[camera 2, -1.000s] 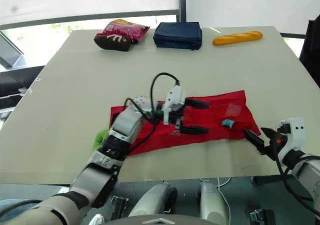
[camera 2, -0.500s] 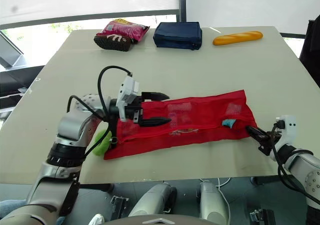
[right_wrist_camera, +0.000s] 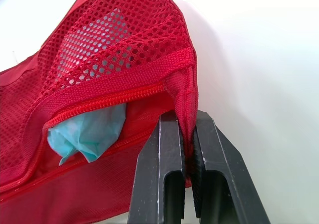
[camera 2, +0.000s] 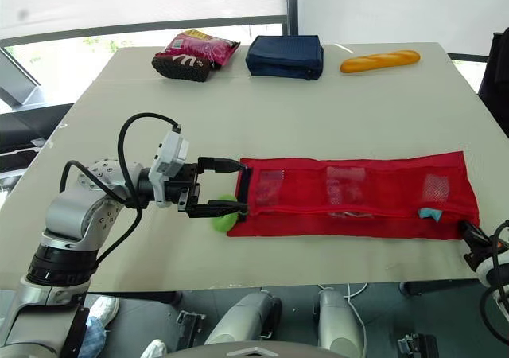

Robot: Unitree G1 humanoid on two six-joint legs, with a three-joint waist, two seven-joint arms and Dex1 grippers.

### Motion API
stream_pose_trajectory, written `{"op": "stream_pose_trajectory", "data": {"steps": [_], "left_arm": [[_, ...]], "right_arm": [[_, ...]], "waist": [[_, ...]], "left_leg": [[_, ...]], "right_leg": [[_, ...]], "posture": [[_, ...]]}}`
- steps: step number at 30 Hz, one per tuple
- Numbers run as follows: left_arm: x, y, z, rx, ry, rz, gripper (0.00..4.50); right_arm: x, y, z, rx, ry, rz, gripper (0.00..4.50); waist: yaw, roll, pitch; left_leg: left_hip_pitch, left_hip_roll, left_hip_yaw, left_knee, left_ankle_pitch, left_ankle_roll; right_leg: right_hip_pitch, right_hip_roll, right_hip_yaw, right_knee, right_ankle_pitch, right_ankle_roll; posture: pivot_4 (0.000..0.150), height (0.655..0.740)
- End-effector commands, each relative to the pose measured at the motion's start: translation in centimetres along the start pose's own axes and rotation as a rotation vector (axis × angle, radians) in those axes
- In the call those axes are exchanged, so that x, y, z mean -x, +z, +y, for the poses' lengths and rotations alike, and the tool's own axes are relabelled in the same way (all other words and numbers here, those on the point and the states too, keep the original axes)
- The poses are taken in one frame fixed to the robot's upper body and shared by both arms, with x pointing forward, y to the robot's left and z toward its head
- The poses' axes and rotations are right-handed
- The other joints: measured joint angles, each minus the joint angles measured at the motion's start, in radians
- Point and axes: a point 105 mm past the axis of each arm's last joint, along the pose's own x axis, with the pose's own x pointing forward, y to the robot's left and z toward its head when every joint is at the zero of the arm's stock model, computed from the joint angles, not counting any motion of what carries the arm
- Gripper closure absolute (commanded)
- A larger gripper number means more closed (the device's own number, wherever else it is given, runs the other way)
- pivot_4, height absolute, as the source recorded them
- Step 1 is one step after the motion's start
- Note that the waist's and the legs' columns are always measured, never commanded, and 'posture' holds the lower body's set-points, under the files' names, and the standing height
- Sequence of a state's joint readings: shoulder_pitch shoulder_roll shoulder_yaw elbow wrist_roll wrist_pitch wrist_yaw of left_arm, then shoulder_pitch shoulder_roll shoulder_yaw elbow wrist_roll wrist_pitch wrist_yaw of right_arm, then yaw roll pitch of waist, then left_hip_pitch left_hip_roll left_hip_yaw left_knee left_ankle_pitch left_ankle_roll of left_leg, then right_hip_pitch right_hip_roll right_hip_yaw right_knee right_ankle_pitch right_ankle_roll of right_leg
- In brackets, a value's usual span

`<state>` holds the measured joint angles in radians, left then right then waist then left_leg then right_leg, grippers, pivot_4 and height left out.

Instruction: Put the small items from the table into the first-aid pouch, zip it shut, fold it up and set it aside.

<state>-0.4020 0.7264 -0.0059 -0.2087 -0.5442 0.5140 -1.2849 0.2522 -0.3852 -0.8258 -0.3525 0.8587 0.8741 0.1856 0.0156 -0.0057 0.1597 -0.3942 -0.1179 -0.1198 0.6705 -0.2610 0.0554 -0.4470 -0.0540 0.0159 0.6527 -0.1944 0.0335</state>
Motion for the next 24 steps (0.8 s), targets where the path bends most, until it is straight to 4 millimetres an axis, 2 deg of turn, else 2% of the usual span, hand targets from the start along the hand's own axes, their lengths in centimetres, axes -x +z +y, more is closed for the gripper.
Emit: {"op": "stream_pose_trajectory", "data": {"steps": [1, 4, 8, 10, 11, 17, 18, 21, 24], "left_arm": [[0.5, 1.0, -0.3, -0.051, -0.005, -0.007, 0.00], [0.6, 0.9, -0.3, -0.052, -0.006, -0.007, 0.00], [0.8, 1.0, -0.5, -0.054, -0.007, -0.014, 0.00], [0.9, 1.3, -0.5, -0.061, -0.007, -0.030, 0.00], [1.0, 1.4, -0.5, -0.065, -0.007, -0.039, 0.00], [2.0, 1.2, -0.2, -0.086, 0.011, -0.043, 0.00], [2.2, 1.1, -0.2, -0.088, 0.016, -0.042, 0.00], [3.5, -0.1, 0.9, -0.088, 0.087, -0.018, 0.00], [4.5, -1.2, 2.3, -0.099, 0.158, -0.004, 0.00]], "right_arm": [[0.9, 1.8, -0.8, 0.047, -0.046, -0.077, 4.47], [1.0, 2.2, -0.7, 0.063, -0.042, -0.090, 4.47], [1.6, 2.3, 0.4, 0.140, 0.044, -0.072, 4.47], [2.1, 2.6, 0.6, 0.198, 0.077, -0.073, 3.26], [2.3, 2.7, 0.6, 0.231, 0.091, -0.067, 2.94], [3.8, 3.2, -0.2, 0.442, 0.158, -0.030, 0.04], [4.0, 3.4, -0.1, 0.482, 0.176, -0.027, 0.04], [5.3, 4.4, 3.9, 0.673, 0.421, -0.120, 0.04], [6.1, 4.0, 7.8, 0.769, 0.633, -0.104, 0.04]], "waist": [[-0.001, 0.000, 0.000], [-0.001, 0.000, 0.000], [0.000, 0.001, 0.000], [-0.001, 0.001, 0.000], [-0.001, 0.001, 0.000], [-0.001, 0.001, 0.000], [-0.001, 0.001, 0.000], [-0.003, 0.005, 0.000], [-0.003, 0.004, 0.000]], "left_leg": [[0.000, 0.000, 0.000, 0.000, 0.000, 0.000], [0.000, 0.000, 0.000, 0.000, 0.000, 0.000], [0.000, 0.000, 0.000, 0.000, 0.000, 0.000], [0.000, 0.000, 0.000, 0.000, 0.000, 0.000], [0.000, 0.000, 0.000, 0.000, 0.000, 0.000], [0.000, 0.001, 0.000, 0.000, 0.000, 0.000], [0.000, 0.001, 0.000, 0.000, 0.000, 0.000], [0.000, 0.001, 0.001, -0.001, 0.000, 0.000], [0.001, 0.004, 0.002, -0.001, 0.000, 0.000]], "right_leg": [[0.000, 0.000, 0.000, 0.000, 0.000, 0.000], [0.000, 0.000, 0.000, 0.000, 0.000, 0.000], [0.000, 0.000, 0.000, 0.000, 0.000, 0.000], [0.000, 0.000, 0.000, 0.000, 0.000, 0.000], [0.000, 0.000, 0.000, -0.001, 0.000, 0.000], [0.001, 0.001, 0.000, -0.003, 0.000, 0.001], [0.001, 0.001, 0.000, -0.003, 0.000, 0.001], [0.001, 0.001, 0.000, -0.004, -0.001, 0.001], [0.002, 0.003, -0.001, -0.006, -0.002, 0.005]], "posture": [[0.150, 0.7293], [0.150, 0.7293], [0.150, 0.7293], [0.150, 0.7293], [0.150, 0.7293], [0.150, 0.7293], [0.150, 0.7293], [0.150, 0.7293], [0.150, 0.7293]]}}
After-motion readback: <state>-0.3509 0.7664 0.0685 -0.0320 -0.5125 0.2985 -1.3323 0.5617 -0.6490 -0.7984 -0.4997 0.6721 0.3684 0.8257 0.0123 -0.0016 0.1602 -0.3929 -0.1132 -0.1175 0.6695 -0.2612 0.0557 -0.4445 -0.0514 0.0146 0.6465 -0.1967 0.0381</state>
